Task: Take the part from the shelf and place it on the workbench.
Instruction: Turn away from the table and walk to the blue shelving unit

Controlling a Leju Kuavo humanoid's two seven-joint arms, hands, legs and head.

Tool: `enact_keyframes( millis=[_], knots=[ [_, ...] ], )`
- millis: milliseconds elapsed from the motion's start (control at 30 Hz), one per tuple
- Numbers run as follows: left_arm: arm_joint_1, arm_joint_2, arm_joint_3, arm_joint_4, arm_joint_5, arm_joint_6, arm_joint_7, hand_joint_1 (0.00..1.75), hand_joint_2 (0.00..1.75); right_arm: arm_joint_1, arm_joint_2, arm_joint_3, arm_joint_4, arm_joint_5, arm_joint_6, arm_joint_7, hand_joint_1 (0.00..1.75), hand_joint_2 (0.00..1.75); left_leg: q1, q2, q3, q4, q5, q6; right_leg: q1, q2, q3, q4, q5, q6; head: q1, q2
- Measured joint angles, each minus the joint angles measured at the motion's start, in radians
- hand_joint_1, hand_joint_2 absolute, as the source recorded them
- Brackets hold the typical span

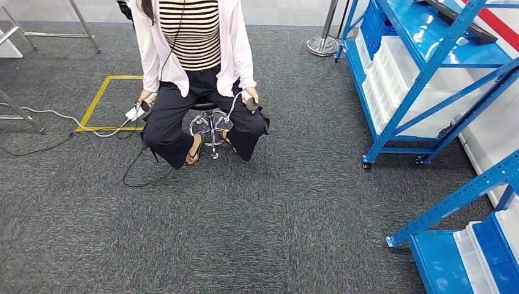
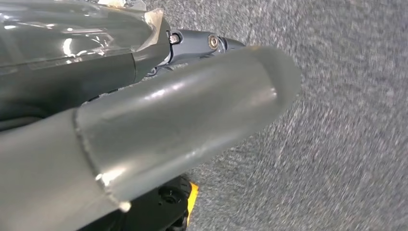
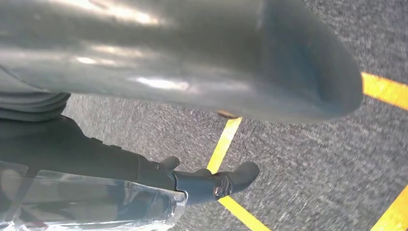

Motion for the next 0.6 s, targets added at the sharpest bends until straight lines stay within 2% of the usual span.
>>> enact_keyframes(
  millis=[33,67,100,133,167,200,233,267,300,333,367,433,467,500,533,567,600],
  knots=[
    [0.000,0.000,0.000,0.000,0.000,0.000,0.000,0.00,0.00,0.001,0.000,0.000,0.000,0.000,0.000,0.000,0.00,0.00,-0.001,0.012,0.000,0.000,0.000,-0.001,-0.002,-0.003,-0.002,0.008,0.001,0.007,0.000,0.000],
    [0.000,0.000,0.000,0.000,-0.001,-0.001,0.000,0.00,0.00,0.002,0.000,0.000,0.000,0.001,0.000,0.001,0.00,0.00,-0.001,0.022,0.000,0.000,-0.001,-0.002,-0.005,-0.008,0.017,-0.024,0.018,0.016,0.000,0.000],
    [-0.001,0.000,0.000,0.000,-0.002,-0.002,0.000,0.00,0.00,0.003,0.000,0.000,0.000,0.001,0.000,0.001,0.00,0.00,-0.001,0.032,0.002,0.001,-0.003,-0.004,-0.007,-0.021,0.053,-0.089,0.042,0.024,0.000,0.000],
    [-0.001,0.001,0.000,0.000,-0.003,-0.004,0.000,0.00,0.00,0.002,0.000,0.000,0.000,0.001,0.000,0.001,0.00,0.00,-0.002,0.041,0.004,0.001,-0.005,-0.007,-0.009,-0.045,0.091,-0.161,0.065,0.029,0.001,0.000],
    [-0.001,0.001,0.000,0.000,-0.004,-0.005,0.000,0.00,0.00,0.001,0.000,0.000,0.000,0.002,0.000,0.001,0.00,0.00,-0.005,0.049,0.007,0.002,-0.008,-0.013,-0.008,-0.068,0.124,-0.220,0.085,0.029,0.001,0.000],
    [-0.001,0.002,0.000,0.000,-0.005,-0.007,-0.001,0.00,0.00,-0.001,0.000,0.000,0.000,0.002,0.000,0.001,0.00,0.00,-0.007,0.058,0.011,0.004,-0.012,-0.020,-0.007,-0.085,0.142,-0.256,0.098,0.025,0.000,0.000],
    [-0.001,0.002,0.000,0.000,-0.006,-0.008,-0.001,0.00,0.00,-0.002,0.000,0.000,0.000,0.002,0.000,0.001,0.00,0.00,-0.009,0.066,0.015,0.004,-0.015,-0.026,-0.004,-0.092,0.146,-0.267,0.103,0.018,0.000,0.000],
    [-0.002,0.002,0.000,0.000,-0.007,-0.009,-0.001,0.00,0.00,-0.002,0.000,0.000,0.000,0.002,0.000,0.001,0.00,0.00,-0.009,0.075,0.018,0.003,-0.018,-0.033,0.000,-0.084,0.144,-0.268,0.106,0.011,-0.001,0.000],
    [-0.004,0.002,0.000,0.000,-0.007,-0.011,-0.002,0.00,0.00,-0.001,0.000,0.000,0.000,0.002,0.000,0.001,0.00,0.00,-0.005,0.079,0.021,0.004,-0.021,-0.039,-0.003,-0.072,0.144,-0.270,0.109,0.002,-0.001,0.000],
    [-0.004,0.002,0.000,0.000,-0.008,-0.012,-0.002,0.00,0.00,0.000,0.000,0.000,0.000,0.002,0.000,0.001,0.00,0.00,-0.002,0.072,0.021,0.012,-0.030,-0.045,-0.005,-0.062,0.147,-0.272,0.111,-0.004,-0.002,0.000],
    [-0.004,0.002,0.000,0.000,-0.008,-0.014,-0.002,0.00,0.00,0.000,0.000,0.000,0.000,0.002,0.000,0.001,0.00,0.00,0.002,0.054,0.012,0.037,-0.050,-0.050,-0.008,-0.052,0.150,-0.274,0.115,-0.013,-0.003,0.000],
    [-0.003,0.002,0.000,0.000,-0.008,-0.017,-0.002,0.00,0.00,0.000,-0.001,0.000,0.000,0.002,0.000,0.001,0.00,0.00,0.006,0.006,-0.036,0.148,-0.117,-0.054,-0.009,-0.032,0.151,-0.276,0.119,-0.026,-0.005,0.000],
    [-0.001,0.002,-0.001,0.001,-0.009,-0.017,-0.002,0.00,0.00,-0.001,-0.001,0.000,0.000,0.002,0.000,0.001,0.00,0.00,0.006,-0.009,-0.069,0.218,-0.151,-0.055,-0.006,-0.022,0.150,-0.276,0.119,-0.031,-0.005,0.000],
    [0.000,0.002,-0.001,0.001,-0.009,-0.017,-0.002,0.00,0.00,0.000,-0.001,0.000,0.000,0.002,0.000,0.001,0.00,0.00,0.007,-0.016,-0.097,0.273,-0.169,-0.056,-0.004,-0.010,0.150,-0.275,0.119,-0.032,-0.005,0.000],
    [0.000,0.002,-0.001,0.001,-0.009,-0.017,-0.002,0.00,0.00,0.000,-0.001,0.000,0.000,0.002,0.000,0.001,0.00,0.00,0.007,-0.019,-0.112,0.298,-0.168,-0.056,-0.002,0.002,0.150,-0.275,0.119,-0.033,-0.005,0.000],
    [0.000,0.003,0.000,0.001,-0.009,-0.017,-0.002,0.00,0.00,0.001,-0.001,0.000,0.000,0.002,0.000,0.001,0.00,0.00,0.008,-0.021,-0.109,0.284,-0.146,-0.056,-0.002,0.015,0.152,-0.274,0.119,-0.033,-0.005,0.000],
    [0.000,0.003,0.000,0.001,-0.009,-0.017,-0.002,0.00,0.00,0.002,-0.001,0.000,0.000,0.002,0.000,0.001,0.00,0.00,0.011,-0.024,-0.090,0.236,-0.110,-0.056,-0.002,0.027,0.154,-0.274,0.119,-0.032,-0.005,0.000]
  ],
)
